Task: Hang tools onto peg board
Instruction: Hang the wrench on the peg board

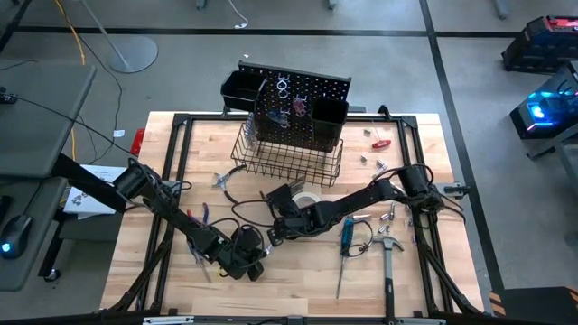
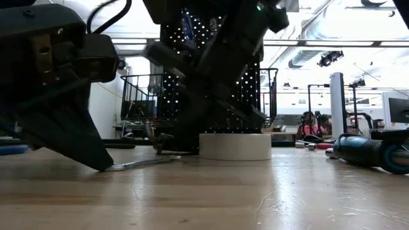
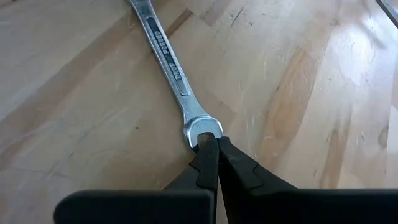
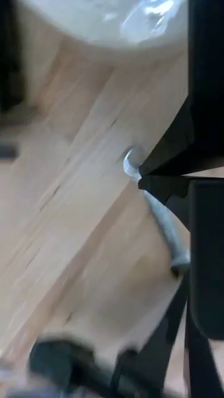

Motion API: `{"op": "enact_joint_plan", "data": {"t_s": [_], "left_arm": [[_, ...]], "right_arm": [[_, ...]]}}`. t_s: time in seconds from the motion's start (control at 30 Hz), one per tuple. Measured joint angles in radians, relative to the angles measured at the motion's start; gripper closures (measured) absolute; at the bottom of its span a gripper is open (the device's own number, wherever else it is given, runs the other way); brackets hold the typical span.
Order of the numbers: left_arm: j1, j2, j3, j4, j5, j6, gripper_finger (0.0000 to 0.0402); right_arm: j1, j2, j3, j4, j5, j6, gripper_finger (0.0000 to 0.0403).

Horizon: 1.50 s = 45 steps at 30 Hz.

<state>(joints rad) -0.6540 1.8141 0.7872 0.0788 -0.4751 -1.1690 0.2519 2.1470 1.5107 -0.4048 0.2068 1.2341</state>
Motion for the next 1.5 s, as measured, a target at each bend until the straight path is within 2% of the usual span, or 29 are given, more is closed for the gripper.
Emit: {"op": "enact_joint_plan", "data": {"t_s": [0.57,0.67,0.87,1.1,1.5], "left_arm": [[0.005,-0.004,0.0,0.001,0.004,-0.005,0.0401],[0.005,-0.035,0.0,-0.002,0.017,0.007,0.0394],[-0.002,-0.161,-0.001,-0.034,0.02,0.15,0.0373],[-0.011,-0.25,0.0,-0.156,-0.086,0.207,0.0371],[-0.014,-0.241,-0.001,-0.173,-0.103,0.16,0.0371]], "right_arm": [[-0.008,0.022,0.013,-0.043,-0.017,-0.006,0.0403],[-0.008,0.021,0.013,-0.042,0.0,-0.012,0.0403],[-0.008,0.017,0.013,-0.04,-0.002,-0.03,0.0403],[-0.008,0.017,0.013,-0.043,0.001,-0.031,0.0403],[-0.008,0.057,0.017,-0.033,-0.021,-0.021,0.0403]]}}
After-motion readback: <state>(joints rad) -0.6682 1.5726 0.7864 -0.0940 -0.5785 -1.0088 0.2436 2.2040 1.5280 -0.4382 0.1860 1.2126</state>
